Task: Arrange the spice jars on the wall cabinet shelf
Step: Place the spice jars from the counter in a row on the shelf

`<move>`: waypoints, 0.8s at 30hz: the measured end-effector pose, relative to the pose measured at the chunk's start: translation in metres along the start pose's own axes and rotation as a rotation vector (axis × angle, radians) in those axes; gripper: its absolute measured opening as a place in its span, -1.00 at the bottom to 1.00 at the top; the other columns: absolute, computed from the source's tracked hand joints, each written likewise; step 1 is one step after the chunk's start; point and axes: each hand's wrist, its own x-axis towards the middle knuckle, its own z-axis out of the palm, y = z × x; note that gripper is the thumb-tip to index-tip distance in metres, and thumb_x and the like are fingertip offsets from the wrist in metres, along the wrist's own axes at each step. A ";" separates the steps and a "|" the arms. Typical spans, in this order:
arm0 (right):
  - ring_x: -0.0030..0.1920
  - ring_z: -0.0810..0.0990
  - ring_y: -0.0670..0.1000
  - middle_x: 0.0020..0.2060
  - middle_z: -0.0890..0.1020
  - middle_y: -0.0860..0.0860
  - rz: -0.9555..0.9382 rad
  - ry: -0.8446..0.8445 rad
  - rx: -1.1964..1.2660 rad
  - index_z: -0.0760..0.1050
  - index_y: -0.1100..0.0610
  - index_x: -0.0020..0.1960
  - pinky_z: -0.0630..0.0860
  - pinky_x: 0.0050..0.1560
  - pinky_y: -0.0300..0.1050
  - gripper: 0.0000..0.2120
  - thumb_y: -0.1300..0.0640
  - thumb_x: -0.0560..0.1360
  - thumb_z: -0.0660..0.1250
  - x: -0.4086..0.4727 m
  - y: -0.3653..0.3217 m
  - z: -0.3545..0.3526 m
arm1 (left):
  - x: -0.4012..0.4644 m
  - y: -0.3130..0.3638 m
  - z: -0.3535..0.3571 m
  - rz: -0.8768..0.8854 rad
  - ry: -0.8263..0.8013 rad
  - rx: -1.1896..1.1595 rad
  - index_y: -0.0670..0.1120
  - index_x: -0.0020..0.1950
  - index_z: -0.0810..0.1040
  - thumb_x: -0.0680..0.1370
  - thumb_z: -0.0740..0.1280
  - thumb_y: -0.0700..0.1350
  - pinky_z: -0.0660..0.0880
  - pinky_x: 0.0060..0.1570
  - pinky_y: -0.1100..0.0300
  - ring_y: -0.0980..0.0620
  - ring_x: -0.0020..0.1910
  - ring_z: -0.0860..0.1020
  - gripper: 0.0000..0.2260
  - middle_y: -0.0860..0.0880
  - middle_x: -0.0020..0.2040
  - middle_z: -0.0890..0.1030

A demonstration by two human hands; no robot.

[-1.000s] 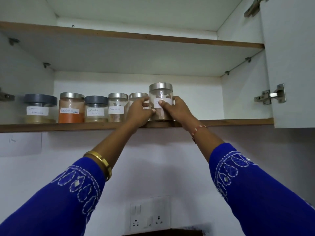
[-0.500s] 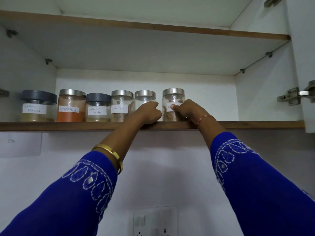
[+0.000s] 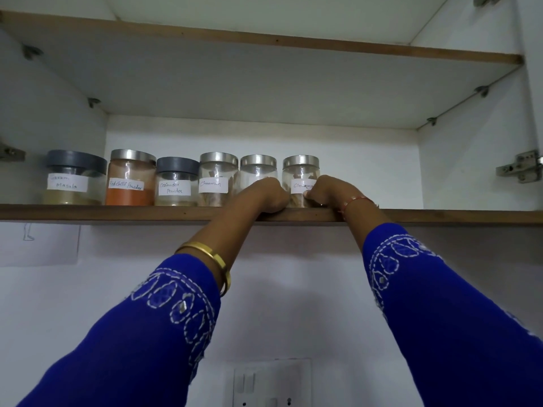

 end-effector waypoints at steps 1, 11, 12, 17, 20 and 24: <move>0.25 0.48 0.17 0.29 0.48 0.22 -0.006 -0.004 -0.004 0.37 0.32 0.32 0.39 0.13 -0.09 -0.66 0.19 0.59 0.16 0.000 -0.001 0.002 | -0.001 0.001 -0.001 0.000 -0.004 0.005 -0.24 0.43 0.25 0.60 0.05 -0.17 0.20 0.38 0.12 -0.10 0.45 0.25 -0.60 -0.18 0.47 0.27; 0.23 0.53 0.15 0.19 0.58 0.23 -0.223 0.536 0.339 0.51 0.34 0.23 0.34 0.09 -0.33 -0.68 0.37 0.52 0.15 -0.036 0.007 0.001 | -0.036 -0.003 0.019 0.238 0.485 -0.231 -0.08 0.33 0.46 0.53 0.13 -0.24 0.41 0.10 0.17 -0.10 0.14 0.55 -0.62 -0.11 0.28 0.54; 0.24 0.53 0.12 0.20 0.58 0.21 -0.234 0.550 0.365 0.51 0.32 0.24 0.34 0.13 -0.35 -0.67 0.36 0.51 0.16 -0.046 0.009 0.004 | -0.042 -0.003 0.023 0.279 0.518 -0.267 -0.09 0.32 0.47 0.54 0.14 -0.25 0.41 0.10 0.20 -0.10 0.12 0.56 -0.63 -0.11 0.27 0.56; -0.07 0.54 -0.10 0.16 0.58 0.12 -0.219 0.652 0.540 0.52 0.25 0.23 0.39 -0.01 -0.53 -0.69 0.30 0.51 0.24 -0.116 0.024 0.025 | -0.092 0.008 0.043 0.360 0.532 -0.609 -0.19 0.30 0.47 0.55 0.14 -0.29 0.46 0.08 0.20 -0.17 0.10 0.57 -0.66 -0.22 0.17 0.60; 0.10 0.57 -0.04 0.13 0.60 0.09 -0.173 0.664 0.613 0.53 0.24 0.21 0.46 0.11 -0.41 -0.71 0.31 0.51 0.27 -0.171 0.038 0.039 | -0.130 0.018 0.059 0.318 0.492 -0.808 -0.17 0.30 0.48 0.56 0.17 -0.27 0.47 0.01 0.36 -0.03 0.02 0.60 -0.68 -0.13 0.17 0.61; 0.12 0.52 -0.13 0.09 0.55 -0.04 -0.082 0.677 0.626 0.53 0.21 0.22 0.40 0.14 -0.53 -0.72 0.30 0.52 0.27 -0.248 0.067 0.055 | -0.186 0.013 0.088 0.194 0.387 -0.970 -0.11 0.30 0.49 0.58 0.19 -0.23 0.31 0.07 0.62 0.13 0.25 0.48 -0.70 -0.03 0.28 0.54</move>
